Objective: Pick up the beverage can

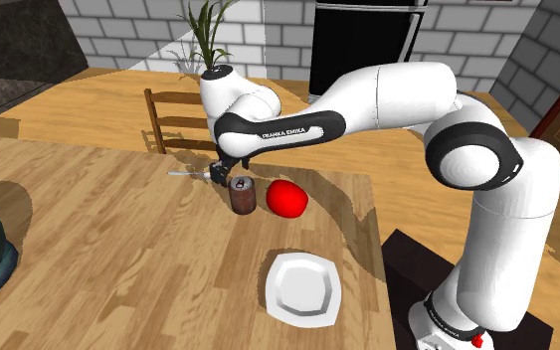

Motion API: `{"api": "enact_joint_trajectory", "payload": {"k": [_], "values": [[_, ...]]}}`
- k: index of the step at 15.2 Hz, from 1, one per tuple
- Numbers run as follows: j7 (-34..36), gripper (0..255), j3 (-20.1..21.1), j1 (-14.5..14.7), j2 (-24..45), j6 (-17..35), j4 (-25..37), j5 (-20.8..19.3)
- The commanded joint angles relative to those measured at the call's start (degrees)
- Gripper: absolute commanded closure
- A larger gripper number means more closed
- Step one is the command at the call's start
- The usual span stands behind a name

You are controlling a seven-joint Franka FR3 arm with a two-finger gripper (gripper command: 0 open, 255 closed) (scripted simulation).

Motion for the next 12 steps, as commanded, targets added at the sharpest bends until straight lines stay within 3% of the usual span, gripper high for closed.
{"api": "enact_joint_trajectory", "payload": {"k": [1,8,9,12], "values": [[0.2,0,-0.3,0.1,1.5,0.8,0.7,-0.6],[0.9,0,-0.5,0.1,2.3,4.7,-2.4,-1.2],[0.8,255,-0.5,0.0,2.3,4.7,-2.5,-1.2],[0.8,255,-0.5,0.0,2.4,4.7,-2.4,-1.2]]}}
